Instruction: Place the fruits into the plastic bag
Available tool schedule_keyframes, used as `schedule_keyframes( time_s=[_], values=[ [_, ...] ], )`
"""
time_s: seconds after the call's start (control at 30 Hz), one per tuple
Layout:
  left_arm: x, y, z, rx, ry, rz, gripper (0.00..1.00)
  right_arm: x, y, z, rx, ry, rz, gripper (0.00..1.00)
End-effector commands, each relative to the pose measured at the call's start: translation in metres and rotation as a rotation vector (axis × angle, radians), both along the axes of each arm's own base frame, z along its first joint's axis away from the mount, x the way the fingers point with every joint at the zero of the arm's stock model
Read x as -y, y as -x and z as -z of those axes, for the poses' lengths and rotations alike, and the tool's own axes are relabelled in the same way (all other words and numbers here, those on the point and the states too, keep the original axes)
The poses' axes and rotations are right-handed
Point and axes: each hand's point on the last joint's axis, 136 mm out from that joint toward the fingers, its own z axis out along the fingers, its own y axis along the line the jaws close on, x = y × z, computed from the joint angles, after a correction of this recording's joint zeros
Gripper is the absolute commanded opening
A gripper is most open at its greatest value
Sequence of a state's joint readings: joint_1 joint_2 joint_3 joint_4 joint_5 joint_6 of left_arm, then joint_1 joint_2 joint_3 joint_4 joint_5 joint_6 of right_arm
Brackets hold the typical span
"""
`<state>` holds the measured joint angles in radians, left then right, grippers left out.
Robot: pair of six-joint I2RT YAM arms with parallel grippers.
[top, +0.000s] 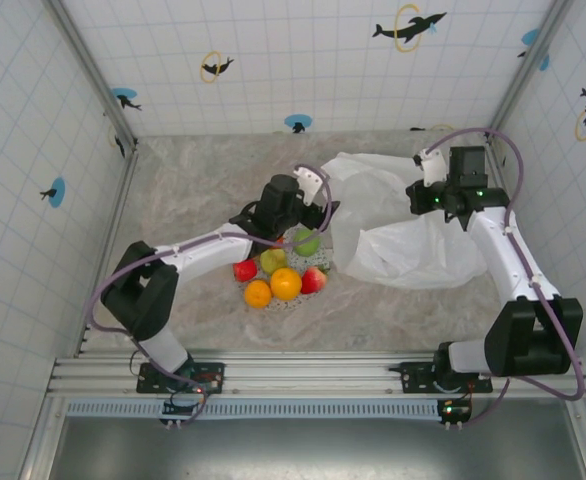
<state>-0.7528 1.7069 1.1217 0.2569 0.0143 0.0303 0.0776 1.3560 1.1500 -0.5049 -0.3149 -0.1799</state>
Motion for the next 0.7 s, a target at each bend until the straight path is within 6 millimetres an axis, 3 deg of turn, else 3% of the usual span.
schedule_keyframes(
  time_s=[0.0, 0.13, 0.23, 0.5, 0.57, 0.67],
  values=[
    [0.014, -0.019, -0.007, 0.060, -0.022, -0.001, 0.96, 0.000, 0.009, -0.004, 0.006, 0.005, -0.012, 0.00],
    [0.026, -0.038, -0.010, 0.087, -0.036, -0.012, 0.94, 0.003, 0.012, -0.003, 0.007, 0.029, -0.006, 0.00],
    [0.036, -0.040, -0.013, 0.089, -0.012, 0.012, 0.86, 0.007, 0.014, -0.001, 0.009, 0.054, 0.008, 0.00],
    [0.057, -0.016, -0.024, 0.031, 0.089, 0.172, 0.32, 0.005, 0.013, 0.007, 0.013, 0.088, 0.023, 0.00],
    [0.058, -0.007, -0.030, 0.007, 0.122, 0.201, 0.13, 0.004, 0.011, 0.011, 0.026, 0.113, 0.035, 0.00],
    [0.057, 0.007, -0.041, -0.040, 0.194, 0.221, 0.03, 0.006, 0.009, 0.020, 0.053, 0.189, 0.057, 0.00]
  ],
)
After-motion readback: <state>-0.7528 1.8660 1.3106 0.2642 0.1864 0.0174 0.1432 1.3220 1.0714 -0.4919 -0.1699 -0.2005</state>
